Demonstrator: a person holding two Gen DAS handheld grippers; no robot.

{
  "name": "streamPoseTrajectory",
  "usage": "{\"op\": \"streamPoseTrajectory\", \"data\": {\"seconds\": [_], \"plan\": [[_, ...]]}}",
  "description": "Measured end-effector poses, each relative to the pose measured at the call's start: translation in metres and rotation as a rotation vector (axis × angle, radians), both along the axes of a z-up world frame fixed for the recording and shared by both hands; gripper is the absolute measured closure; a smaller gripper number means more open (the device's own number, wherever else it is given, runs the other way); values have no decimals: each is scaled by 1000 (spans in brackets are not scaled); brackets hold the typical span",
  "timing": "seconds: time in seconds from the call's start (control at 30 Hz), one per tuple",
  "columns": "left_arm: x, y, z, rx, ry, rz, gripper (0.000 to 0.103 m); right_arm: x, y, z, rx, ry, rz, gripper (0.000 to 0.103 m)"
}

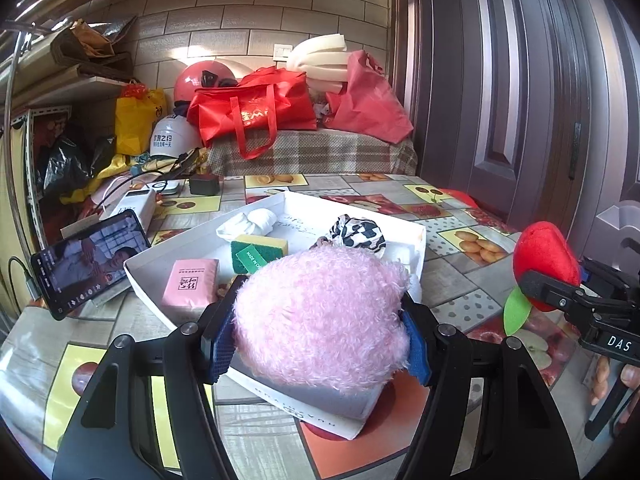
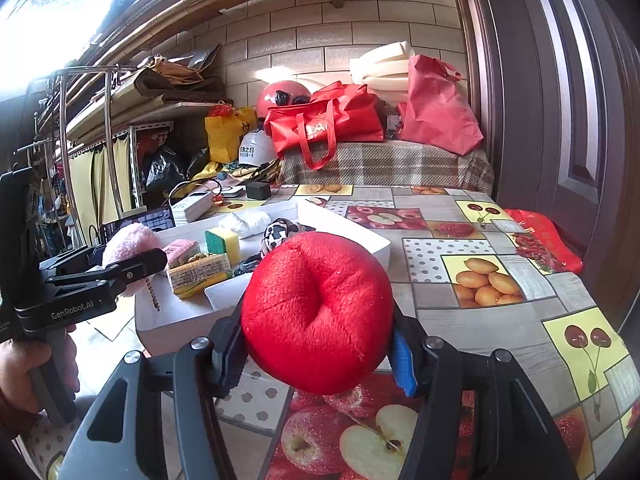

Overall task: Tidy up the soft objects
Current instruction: 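Carry the pink ball and red cushion over the tray with both grippers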

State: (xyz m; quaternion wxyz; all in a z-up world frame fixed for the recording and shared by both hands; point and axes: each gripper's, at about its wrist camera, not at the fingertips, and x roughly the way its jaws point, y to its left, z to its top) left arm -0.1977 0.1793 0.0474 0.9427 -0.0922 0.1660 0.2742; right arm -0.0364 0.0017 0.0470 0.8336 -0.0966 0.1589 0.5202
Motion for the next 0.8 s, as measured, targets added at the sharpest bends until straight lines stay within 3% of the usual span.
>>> {"op": "streamPoseTrajectory", "data": {"seconds": [0.4,0.8], "plan": [[4,25,-2,55,18,67,35,6,21,-5,1,29,-38,44],[11,59,-1,5,-6,120,35,-9,58,-5,-27,-52,17,43]]}}
